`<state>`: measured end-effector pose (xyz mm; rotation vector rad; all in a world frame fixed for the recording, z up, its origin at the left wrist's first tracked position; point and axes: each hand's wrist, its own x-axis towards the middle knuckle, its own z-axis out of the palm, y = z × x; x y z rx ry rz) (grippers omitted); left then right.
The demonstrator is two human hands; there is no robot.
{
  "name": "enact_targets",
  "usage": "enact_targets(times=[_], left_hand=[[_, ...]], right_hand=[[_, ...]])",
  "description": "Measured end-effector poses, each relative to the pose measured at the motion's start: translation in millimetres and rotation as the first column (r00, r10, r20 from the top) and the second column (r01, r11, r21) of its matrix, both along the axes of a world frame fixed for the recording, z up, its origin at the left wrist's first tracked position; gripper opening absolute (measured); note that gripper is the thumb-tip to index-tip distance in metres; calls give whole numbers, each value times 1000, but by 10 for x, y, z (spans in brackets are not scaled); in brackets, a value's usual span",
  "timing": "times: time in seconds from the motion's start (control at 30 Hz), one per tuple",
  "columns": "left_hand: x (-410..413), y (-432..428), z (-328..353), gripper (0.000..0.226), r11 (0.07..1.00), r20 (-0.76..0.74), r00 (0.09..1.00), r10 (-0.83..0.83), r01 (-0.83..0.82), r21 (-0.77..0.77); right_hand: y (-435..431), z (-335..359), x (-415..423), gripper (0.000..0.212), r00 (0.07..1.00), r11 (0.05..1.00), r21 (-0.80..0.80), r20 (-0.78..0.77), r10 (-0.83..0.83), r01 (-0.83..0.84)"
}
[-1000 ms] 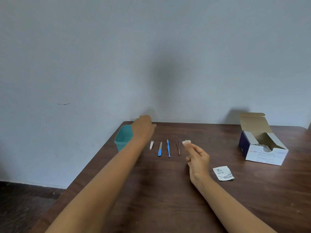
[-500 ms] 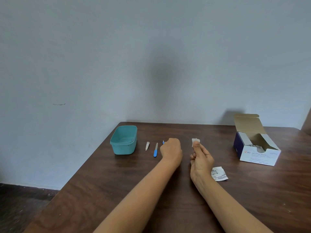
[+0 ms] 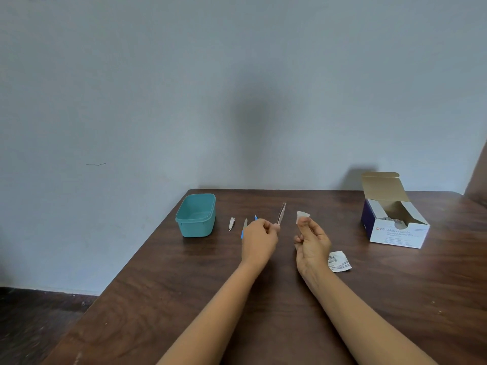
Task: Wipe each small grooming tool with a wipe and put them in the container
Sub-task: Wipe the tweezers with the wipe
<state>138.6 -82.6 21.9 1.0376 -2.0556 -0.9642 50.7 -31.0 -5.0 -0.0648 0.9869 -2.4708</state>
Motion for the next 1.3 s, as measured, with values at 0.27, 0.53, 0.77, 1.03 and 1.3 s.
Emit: enact_targets(times=[0.27,0.53,0.77,1.03,1.3], left_hand=[[348,308,-63,14,961,-242,969,-47,110,253],[508,569,-179,17,952,-242,968,-61,129,278],[582,774,-243,14,957,-242,964,-110,168,235],[641,843,-247,10,963,-188,961,-203,231,143],[623,878,-249,12,969,-195,957,-215,233,77]], right_hand=[[213,32,122,5,988,991,45,-85,129,-125],[621,26,160,6,944,959,130,-185,272,-251],[845,13,201,4,912,933,166,-215,350,-319],[963,43,231,4,899,917,290,-262,351,-274],[977,25,168,15,908,903,409,-317,273,-129]])
